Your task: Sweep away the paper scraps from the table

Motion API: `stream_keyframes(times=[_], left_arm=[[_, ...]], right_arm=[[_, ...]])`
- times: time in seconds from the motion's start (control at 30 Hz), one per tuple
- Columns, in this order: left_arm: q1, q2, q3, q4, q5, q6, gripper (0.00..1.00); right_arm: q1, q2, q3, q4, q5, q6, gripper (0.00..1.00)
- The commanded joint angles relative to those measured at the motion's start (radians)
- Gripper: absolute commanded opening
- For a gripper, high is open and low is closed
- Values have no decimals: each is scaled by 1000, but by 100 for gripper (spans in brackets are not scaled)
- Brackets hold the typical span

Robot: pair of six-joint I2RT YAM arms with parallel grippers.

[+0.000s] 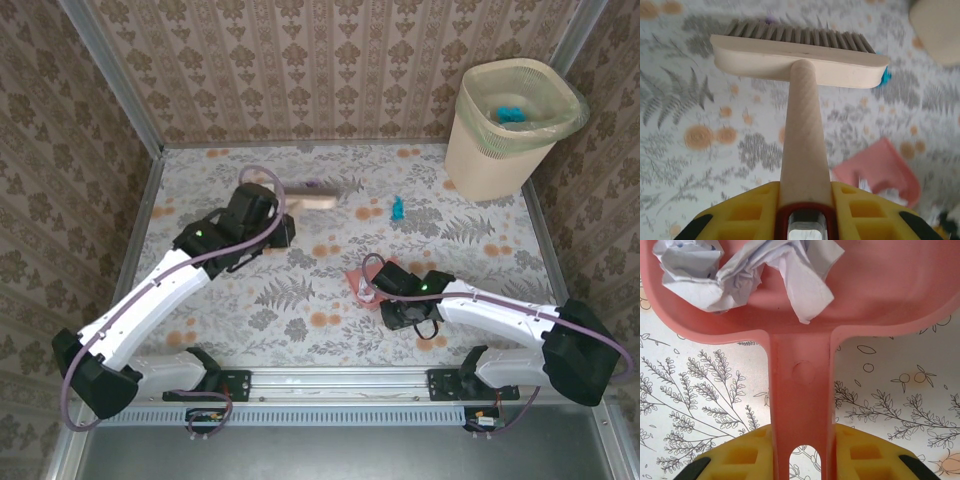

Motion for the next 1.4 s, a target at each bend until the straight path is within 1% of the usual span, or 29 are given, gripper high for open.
stream_keyframes(times=[0.0, 0.17, 0.27, 0.33, 0.4, 0.53, 0.67, 0.8, 0.97, 1.17, 1.37], left_arm=[[24, 43, 125, 144, -18, -25, 0], [43, 176, 290, 162, 1, -1, 0], [53, 243, 346, 192, 29, 1, 0], [57, 272, 355, 210, 44, 12, 0], [63, 287, 335, 236, 61, 27, 0], [79, 290, 231, 321, 120, 48, 0], [98, 298, 187, 329, 134, 69, 0], [122, 298, 167, 330, 174, 67, 0], [131, 301, 157, 334, 193, 76, 0], [149, 295, 142, 334, 204, 75, 0], [174, 280, 123, 335, 218, 70, 0]], right_arm=[[-8, -20, -24, -44, 27, 29, 0], [-9, -42, -27, -46, 59, 35, 0], [-9, -62, -31, -45, 73, 37, 0], [-9, -80, -36, -41, 84, 39, 0], [-9, -103, -42, -36, 96, 39, 0], [-8, -147, -45, -40, 123, 41, 0], [-7, -179, -47, -45, 135, 44, 0], [-7, -193, -22, -72, 172, 49, 0], [0, -204, 60, -140, 217, 46, 0], [4, -212, 192, -206, 220, 68, 0], [4, -155, 375, -327, 238, 107, 0]])
